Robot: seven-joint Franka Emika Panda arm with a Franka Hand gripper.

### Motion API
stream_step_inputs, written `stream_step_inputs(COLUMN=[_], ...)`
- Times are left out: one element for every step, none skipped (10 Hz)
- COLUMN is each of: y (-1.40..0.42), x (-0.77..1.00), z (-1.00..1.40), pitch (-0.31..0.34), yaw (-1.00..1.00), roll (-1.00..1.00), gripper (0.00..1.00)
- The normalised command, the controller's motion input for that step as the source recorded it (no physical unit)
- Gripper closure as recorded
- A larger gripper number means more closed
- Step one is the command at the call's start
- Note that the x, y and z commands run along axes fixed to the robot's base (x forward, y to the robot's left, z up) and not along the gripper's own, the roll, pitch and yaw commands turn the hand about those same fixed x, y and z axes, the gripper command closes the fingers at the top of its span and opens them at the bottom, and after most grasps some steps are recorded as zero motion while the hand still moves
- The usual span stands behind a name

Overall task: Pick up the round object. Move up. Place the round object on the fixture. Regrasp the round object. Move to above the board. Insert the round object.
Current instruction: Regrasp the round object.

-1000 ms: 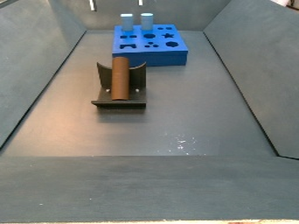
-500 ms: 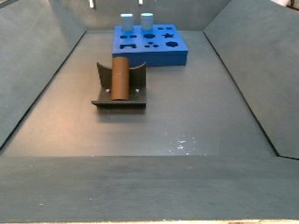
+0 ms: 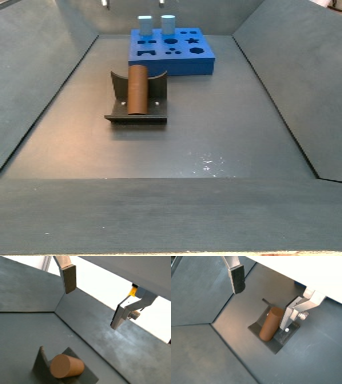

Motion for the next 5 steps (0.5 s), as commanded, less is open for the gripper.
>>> stream_step_inputs(y=[-0.04,-0.04,-0.05,-0.05,-0.05], x=[0.09,0.09,0.10,0.10,0.11], z=[-0.02,-0.02,-0.02,-0.02,-0.02], pitch=[0.171,0.203,0.240,0.285,0.266], yaw=[0.10,0.12,0.16,0.20,0.18], roll=[1.00,1.00,1.00,1.00,0.78], gripper=[0.00,0.00,0.00,0.00,0.00])
